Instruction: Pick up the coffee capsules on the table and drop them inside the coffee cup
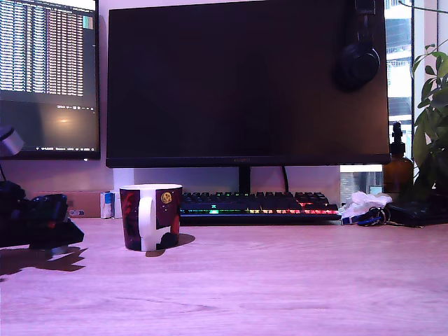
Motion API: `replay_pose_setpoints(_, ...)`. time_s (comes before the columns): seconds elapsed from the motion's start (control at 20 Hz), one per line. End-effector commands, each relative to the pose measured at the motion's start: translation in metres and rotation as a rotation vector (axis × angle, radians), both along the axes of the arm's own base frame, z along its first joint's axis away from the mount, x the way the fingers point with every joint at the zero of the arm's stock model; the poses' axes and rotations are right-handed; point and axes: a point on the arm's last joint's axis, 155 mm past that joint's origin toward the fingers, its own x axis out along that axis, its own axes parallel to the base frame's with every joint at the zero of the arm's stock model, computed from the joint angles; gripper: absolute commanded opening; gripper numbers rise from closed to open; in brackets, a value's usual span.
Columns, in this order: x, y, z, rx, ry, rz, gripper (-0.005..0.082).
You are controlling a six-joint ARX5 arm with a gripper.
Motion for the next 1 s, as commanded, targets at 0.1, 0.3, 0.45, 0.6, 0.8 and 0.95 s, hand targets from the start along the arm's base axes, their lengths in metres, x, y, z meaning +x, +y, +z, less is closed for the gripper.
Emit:
replay_pose_setpoints(0.1,-0.0024,-0.0009,-0.0073,0.008,0.017,-0.006,0.0503)
replay_pose_setpoints(0.3,-0.0041,-0.0029,-0.0089,0.003,0.026,-0.017,0.0396)
replay_pose_setpoints(0.45,-0.0061,-0.0052,-0.0109,-0.001,0.037,-0.03,0.0292)
replay_pose_setpoints(0.6,-0.0062,-0.0061,-0.0103,-0.004,0.036,-0.035,0.0161)
replay_pose_setpoints(0.8,-0.0067,-0.0085,-0.0088,-0.01,0.032,-0.047,0.0126)
replay_pose_setpoints(0.95,-0.007,-0.0102,-0.0075,-0.022,0.031,-0.053,0.0126)
